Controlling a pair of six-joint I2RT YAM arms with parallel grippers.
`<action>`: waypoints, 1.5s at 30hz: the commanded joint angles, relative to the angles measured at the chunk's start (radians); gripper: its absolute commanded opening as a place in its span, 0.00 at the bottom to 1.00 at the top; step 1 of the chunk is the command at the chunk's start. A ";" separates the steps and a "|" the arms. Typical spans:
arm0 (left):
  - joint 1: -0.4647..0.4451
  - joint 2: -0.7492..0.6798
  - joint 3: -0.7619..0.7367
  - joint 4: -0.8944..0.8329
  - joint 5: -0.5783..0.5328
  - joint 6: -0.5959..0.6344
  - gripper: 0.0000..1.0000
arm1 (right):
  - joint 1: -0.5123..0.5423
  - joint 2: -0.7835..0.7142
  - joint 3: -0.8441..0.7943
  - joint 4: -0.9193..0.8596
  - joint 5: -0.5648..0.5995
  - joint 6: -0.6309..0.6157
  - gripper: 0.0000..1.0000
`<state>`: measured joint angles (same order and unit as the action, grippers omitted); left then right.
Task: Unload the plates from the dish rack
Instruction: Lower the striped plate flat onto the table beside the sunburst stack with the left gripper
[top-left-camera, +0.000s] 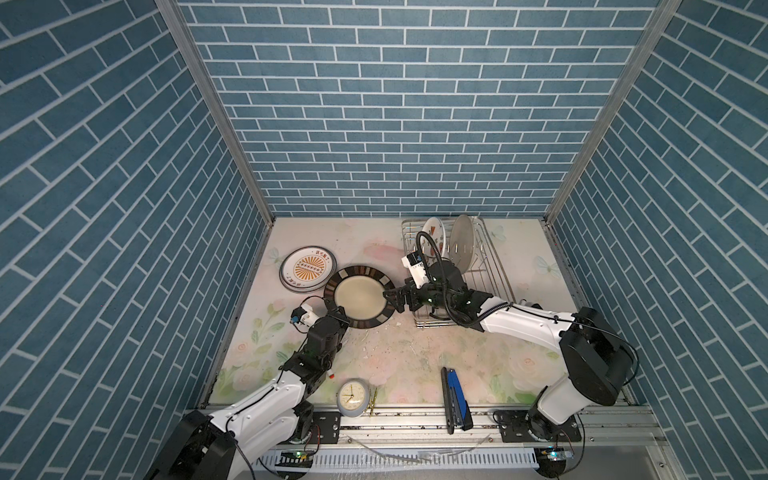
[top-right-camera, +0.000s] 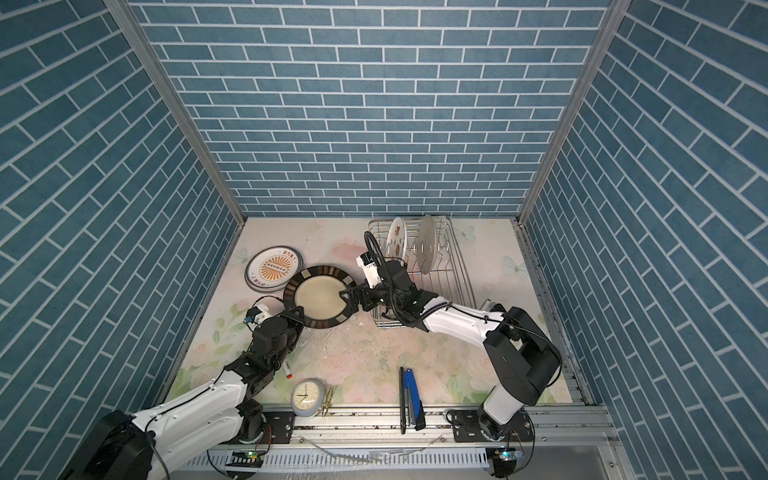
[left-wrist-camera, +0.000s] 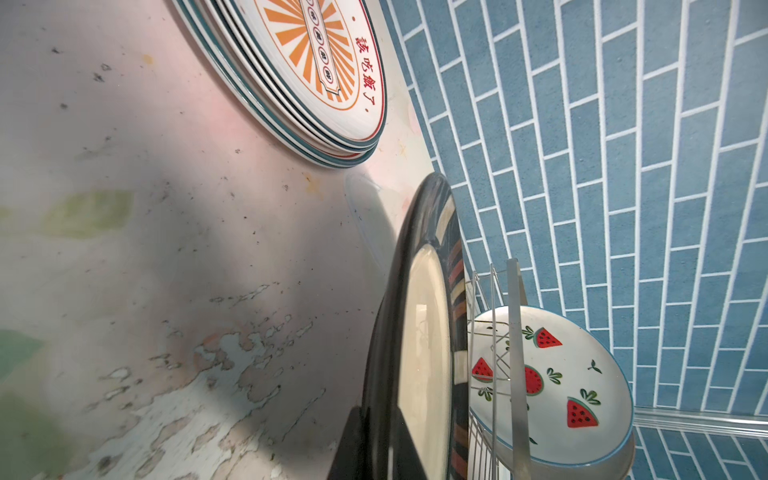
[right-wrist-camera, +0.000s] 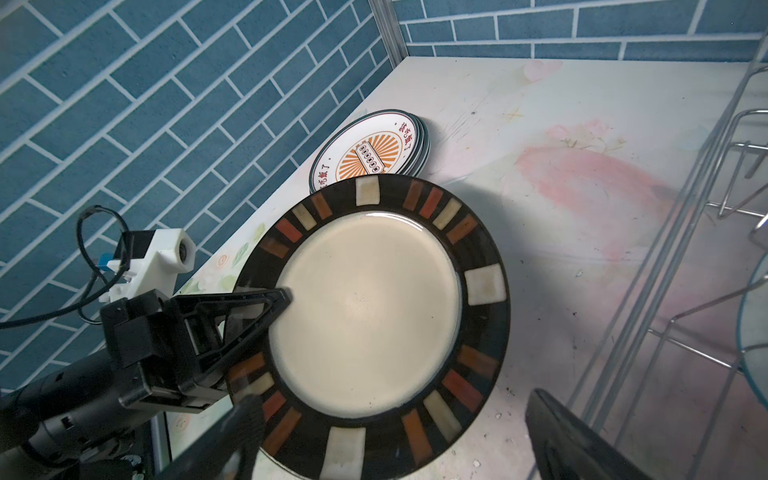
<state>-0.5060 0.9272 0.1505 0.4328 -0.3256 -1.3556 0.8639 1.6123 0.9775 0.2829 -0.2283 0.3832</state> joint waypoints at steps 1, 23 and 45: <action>0.007 0.003 0.021 0.147 -0.022 -0.041 0.00 | 0.006 0.023 0.047 -0.005 0.018 -0.043 0.99; 0.011 0.098 0.091 0.043 0.019 -0.094 0.00 | 0.019 0.110 0.124 -0.068 -0.019 -0.061 0.99; 0.032 0.250 0.090 0.055 0.080 -0.193 0.12 | 0.026 0.157 0.173 -0.126 -0.013 -0.075 0.99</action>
<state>-0.4816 1.1851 0.1959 0.4644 -0.2470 -1.5345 0.8818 1.7473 1.1061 0.1925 -0.2390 0.3344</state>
